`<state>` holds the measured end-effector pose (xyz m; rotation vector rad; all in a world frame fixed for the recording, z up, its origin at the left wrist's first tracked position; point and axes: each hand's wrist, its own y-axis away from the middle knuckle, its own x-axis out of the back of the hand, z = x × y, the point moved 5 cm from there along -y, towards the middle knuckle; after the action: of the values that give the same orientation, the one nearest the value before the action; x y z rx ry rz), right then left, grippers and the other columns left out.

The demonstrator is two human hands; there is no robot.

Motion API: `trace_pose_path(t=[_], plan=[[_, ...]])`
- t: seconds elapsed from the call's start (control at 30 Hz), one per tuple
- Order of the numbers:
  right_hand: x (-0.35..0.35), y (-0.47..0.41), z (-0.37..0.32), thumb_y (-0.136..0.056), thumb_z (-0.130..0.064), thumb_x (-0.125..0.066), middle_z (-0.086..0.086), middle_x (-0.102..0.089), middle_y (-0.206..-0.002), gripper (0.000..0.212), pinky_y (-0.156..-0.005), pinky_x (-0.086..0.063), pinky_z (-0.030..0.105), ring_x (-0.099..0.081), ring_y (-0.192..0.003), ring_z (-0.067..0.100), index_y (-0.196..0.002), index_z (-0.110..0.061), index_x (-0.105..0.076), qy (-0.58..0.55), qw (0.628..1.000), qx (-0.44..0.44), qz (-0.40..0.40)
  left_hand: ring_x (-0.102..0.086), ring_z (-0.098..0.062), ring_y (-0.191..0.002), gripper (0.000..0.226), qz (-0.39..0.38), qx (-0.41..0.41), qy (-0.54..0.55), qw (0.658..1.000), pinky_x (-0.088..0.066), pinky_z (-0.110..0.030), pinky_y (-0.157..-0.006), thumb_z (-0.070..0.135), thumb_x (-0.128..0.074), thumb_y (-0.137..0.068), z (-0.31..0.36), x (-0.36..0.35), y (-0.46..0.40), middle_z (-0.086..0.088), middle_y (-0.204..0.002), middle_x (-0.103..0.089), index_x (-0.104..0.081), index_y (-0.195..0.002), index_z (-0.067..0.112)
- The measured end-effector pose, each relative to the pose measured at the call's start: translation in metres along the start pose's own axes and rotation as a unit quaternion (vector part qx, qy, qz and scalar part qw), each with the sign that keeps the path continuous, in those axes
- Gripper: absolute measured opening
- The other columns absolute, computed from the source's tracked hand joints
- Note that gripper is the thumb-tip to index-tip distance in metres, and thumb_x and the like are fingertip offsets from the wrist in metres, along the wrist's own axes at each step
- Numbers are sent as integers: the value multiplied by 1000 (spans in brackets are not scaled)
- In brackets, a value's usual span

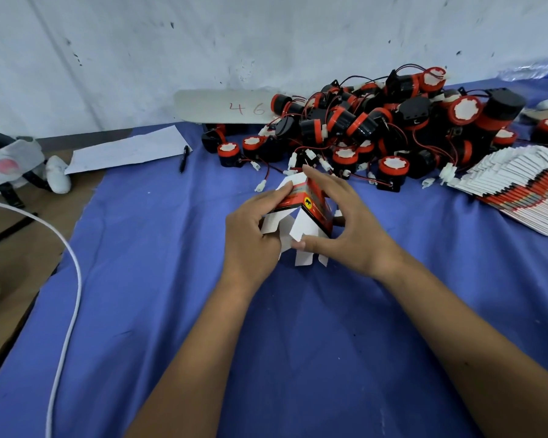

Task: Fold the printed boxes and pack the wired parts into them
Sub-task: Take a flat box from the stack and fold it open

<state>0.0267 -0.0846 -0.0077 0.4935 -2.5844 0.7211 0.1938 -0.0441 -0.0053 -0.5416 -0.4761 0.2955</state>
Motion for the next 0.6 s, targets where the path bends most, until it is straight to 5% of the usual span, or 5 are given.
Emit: trace_pose_path(t=[0.23,0.43,0.6], plan=[[7,0,6,-71,-31,-92,-8,-48,-127,76,-86,-43,5,-51,-115,-3,-134,-43,-53,25,997,14,67,-68,-11,-109,67,-62,11,40,997,-61,-30,-80,-18,-63,-80,6,-10,3,1,-127,-70,-65,-137,17],[11,-1,7,-74,-44,-79,-5,-60,-121,56,-92,-50,26,-57,-110,9,-126,-35,-59,55,993,10,102,-69,-13,-93,57,-120,32,72,990,-54,-23,-74,6,-63,-89,5,-15,4,2,-128,-70,-61,-144,21],[8,0,12,-79,-42,-83,-12,-53,-131,73,-86,-53,21,-54,-115,2,-141,-53,-47,-10,998,-21,54,-65,-11,-120,46,-98,87,124,984,-53,-30,-96,4,-59,-96,-3,-12,1,9,-131,-70,-65,-138,22]])
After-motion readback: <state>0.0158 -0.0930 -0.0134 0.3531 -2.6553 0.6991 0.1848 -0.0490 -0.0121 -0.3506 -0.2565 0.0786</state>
